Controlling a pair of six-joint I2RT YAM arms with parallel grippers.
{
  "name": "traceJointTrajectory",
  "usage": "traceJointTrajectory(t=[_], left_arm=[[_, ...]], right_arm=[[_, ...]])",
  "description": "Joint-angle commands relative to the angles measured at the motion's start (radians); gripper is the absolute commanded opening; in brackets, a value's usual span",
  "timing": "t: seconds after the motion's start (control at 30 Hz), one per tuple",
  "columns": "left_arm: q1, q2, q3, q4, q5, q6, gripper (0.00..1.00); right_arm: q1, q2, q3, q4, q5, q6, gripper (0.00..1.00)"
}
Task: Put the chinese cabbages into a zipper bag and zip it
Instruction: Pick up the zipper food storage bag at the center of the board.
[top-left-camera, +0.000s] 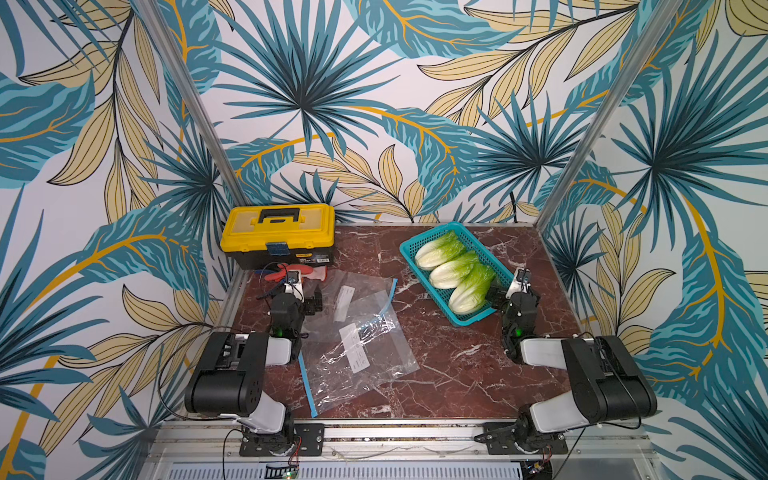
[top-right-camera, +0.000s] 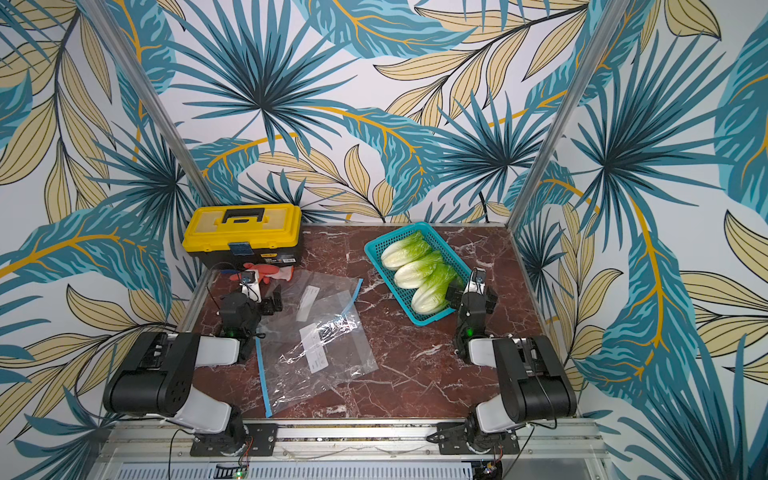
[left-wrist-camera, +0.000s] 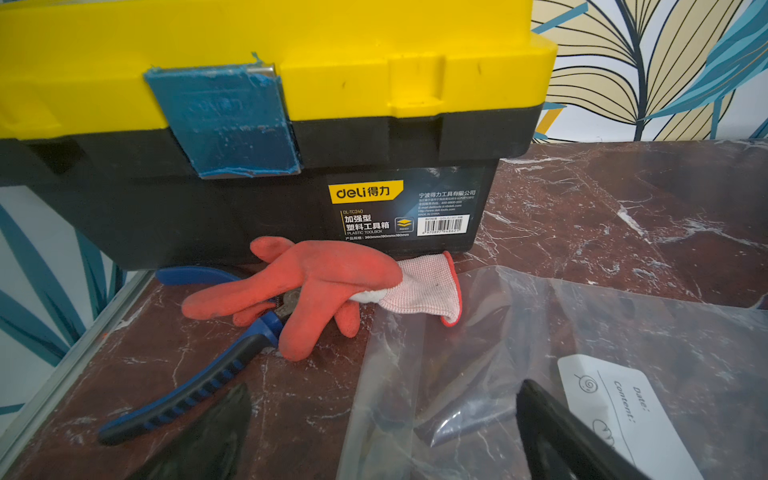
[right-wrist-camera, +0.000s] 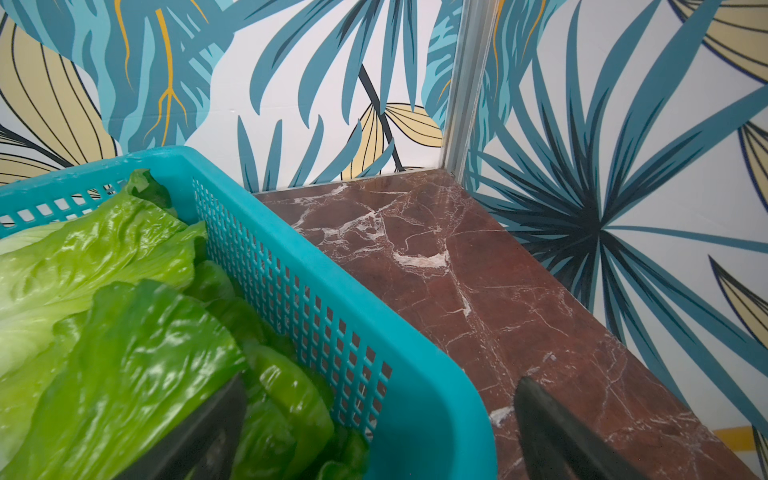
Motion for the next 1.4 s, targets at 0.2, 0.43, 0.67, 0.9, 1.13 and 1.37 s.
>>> traceJointTrajectory(t=[0.2, 0.43, 0.67, 0.9, 1.13, 1.37], left_arm=[[0.016, 0.003, 0.021, 0.025, -0.007, -0.003, 0.99], [-0.009, -0.19, 0.029, -0.164, -0.15, -0.028, 0.99], [-0.116, -0.441, 0.069, -0.498, -0.359, -0.114, 0.99], [-0.162, -0.522, 0.27, -0.969, -0.407, -0.322, 0.99], [-0.097, -0.451, 0.47, -1.155, -0.033, -0.503, 0.99], [-0.206, -0.37, 0.654, -1.402, -0.062, -0.444, 0.93]], right_arm=[[0.01, 0.007, -0.009, -0.017, -0.004, -0.028, 0.99], [0.032, -0.265, 0.039, -0.345, 0.082, 0.015, 1.0], [0.034, -0.39, 0.249, -0.951, 0.204, 0.266, 0.99], [0.013, -0.3, 0.49, -1.321, -0.161, 0.489, 1.0], [0.01, -0.34, 0.54, -1.342, -0.458, 0.536, 0.84], [0.01, -0.319, 0.698, -1.787, -0.207, 0.444, 0.87]])
